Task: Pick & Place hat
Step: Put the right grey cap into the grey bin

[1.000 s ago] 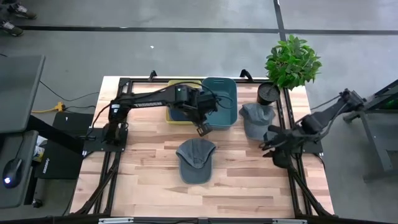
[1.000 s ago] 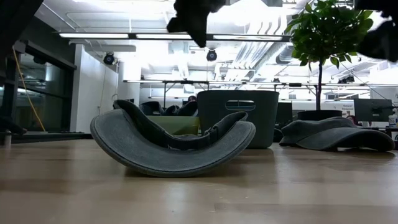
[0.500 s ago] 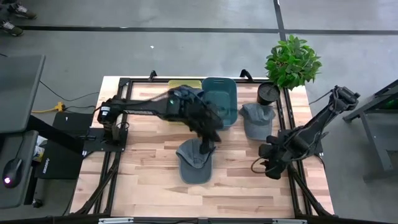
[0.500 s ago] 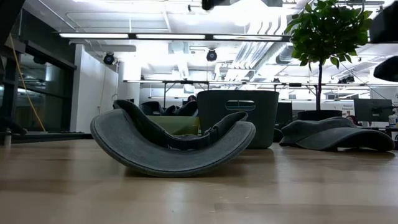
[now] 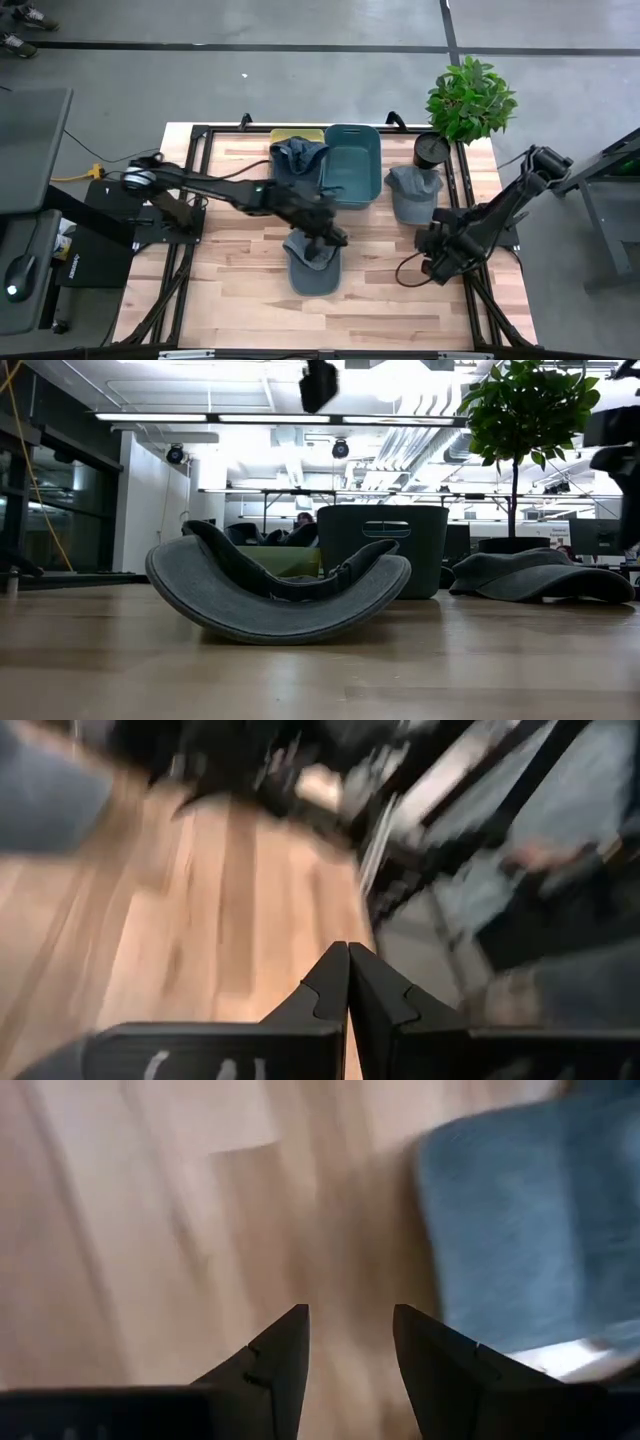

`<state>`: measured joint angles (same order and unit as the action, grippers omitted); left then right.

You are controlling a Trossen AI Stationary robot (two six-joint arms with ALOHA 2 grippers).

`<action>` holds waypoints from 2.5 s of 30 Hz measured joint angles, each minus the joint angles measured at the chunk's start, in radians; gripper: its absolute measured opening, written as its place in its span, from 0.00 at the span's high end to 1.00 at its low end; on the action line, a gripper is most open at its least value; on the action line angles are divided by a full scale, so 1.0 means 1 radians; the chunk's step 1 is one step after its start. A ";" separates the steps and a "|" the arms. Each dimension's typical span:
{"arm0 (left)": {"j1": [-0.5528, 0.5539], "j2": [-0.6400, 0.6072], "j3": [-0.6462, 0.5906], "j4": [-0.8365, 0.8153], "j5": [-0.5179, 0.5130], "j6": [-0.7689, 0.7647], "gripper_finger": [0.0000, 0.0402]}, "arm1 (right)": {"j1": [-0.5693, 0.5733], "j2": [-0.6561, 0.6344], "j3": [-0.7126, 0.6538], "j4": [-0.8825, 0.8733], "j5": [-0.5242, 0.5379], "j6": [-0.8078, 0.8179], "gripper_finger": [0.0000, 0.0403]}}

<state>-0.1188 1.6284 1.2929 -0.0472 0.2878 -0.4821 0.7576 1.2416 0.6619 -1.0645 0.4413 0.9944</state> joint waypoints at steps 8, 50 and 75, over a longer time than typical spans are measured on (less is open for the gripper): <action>-0.038 -0.231 -0.335 0.301 -0.178 -0.051 1.00 | 0.000 0.101 -0.003 0.000 0.133 -0.075 0.65; -0.303 -0.402 -0.562 0.298 -0.392 -0.113 1.00 | -0.351 0.376 0.133 0.024 0.004 -0.239 0.38; -0.302 -0.401 -0.562 0.298 -0.315 -0.230 1.00 | -0.413 0.475 0.224 -0.022 0.134 -0.164 0.38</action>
<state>-0.4210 1.2274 0.7311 0.2513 -0.0269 -0.7120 0.3448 1.7164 0.8861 -1.0867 0.5749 0.8307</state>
